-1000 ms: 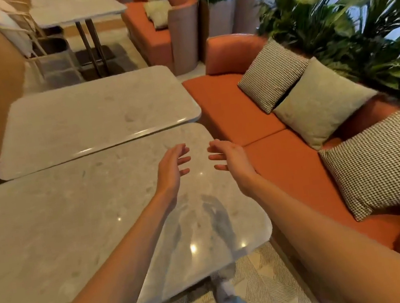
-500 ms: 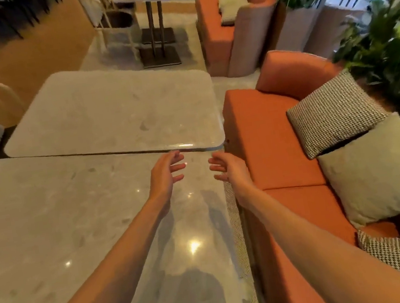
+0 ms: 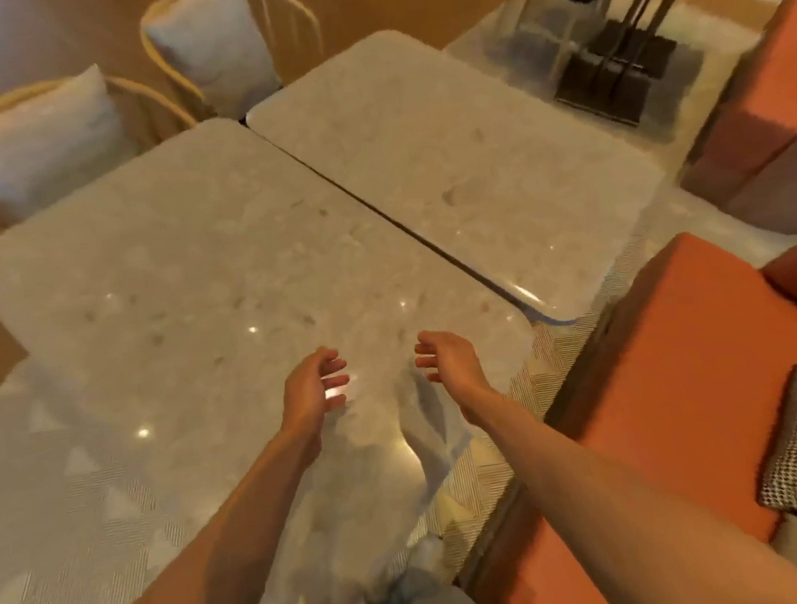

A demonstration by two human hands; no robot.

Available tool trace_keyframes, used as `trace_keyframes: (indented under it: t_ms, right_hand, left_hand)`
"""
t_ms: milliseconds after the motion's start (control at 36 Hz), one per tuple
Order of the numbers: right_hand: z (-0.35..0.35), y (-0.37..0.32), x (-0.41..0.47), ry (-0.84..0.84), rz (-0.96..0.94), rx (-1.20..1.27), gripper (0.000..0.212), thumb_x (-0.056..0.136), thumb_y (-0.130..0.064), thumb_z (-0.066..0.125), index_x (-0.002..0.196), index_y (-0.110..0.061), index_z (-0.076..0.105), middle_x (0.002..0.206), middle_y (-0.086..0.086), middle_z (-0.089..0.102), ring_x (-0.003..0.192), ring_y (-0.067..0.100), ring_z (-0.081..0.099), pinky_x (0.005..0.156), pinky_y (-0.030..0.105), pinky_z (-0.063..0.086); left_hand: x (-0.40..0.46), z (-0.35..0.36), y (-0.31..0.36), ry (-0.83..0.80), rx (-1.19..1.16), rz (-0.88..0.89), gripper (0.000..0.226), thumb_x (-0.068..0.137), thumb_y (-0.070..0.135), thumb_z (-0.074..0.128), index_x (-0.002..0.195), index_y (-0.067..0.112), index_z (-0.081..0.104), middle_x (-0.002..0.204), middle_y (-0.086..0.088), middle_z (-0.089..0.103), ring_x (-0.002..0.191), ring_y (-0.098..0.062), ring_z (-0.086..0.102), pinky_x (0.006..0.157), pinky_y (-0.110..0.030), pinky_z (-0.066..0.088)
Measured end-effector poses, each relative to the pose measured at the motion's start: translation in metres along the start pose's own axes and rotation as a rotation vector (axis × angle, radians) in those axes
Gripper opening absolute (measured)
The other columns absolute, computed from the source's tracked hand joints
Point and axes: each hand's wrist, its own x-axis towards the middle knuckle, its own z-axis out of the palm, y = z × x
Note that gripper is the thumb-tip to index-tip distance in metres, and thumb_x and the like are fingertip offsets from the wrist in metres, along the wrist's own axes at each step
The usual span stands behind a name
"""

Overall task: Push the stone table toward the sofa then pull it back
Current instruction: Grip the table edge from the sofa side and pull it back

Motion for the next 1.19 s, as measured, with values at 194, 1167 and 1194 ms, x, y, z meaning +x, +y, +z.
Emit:
trace_keyframes:
  t_ms: [194,1167,1194]
  right_hand:
    - [0.004,0.018,-0.007,-0.087,-0.043,-0.186,0.019,0.100,-0.031,0.051,0.095,-0.022,0.066,0.117,0.015,0.069,0.108,0.030,0.066,0.101,0.046,0.053]
    - [-0.115,0.117,0.091,-0.436,0.755,0.362,0.033,0.098,-0.033,0.061,0.122,-0.012,0.057,0.125,0.010,0.061,0.110,0.025,0.062,0.089,0.039,0.051]
    - [-0.116,0.117,0.092,-0.449,0.752,0.330,0.030,0.098,-0.034,0.061,0.118,-0.013,0.058,0.120,0.009,0.061,0.106,0.023,0.061,0.090,0.037,0.049]
  left_hand:
    - [-0.019,0.001,-0.053,0.077,-0.178,-0.146,0.026,0.103,0.029,0.045,0.088,0.014,0.061,0.091,-0.007,0.063,0.069,-0.020,0.057,0.062,-0.031,0.043]
    - [-0.071,0.110,-0.211,0.735,-1.407,-0.065,0.026,0.099,0.024,0.055,0.122,0.013,0.059,0.108,-0.005,0.069,0.103,-0.021,0.067,0.106,-0.044,0.049]
    - [-0.072,0.110,-0.210,0.734,-1.403,-0.048,0.026,0.099,0.023,0.055,0.122,0.012,0.059,0.105,-0.004,0.068,0.096,-0.019,0.067,0.105,-0.043,0.050]
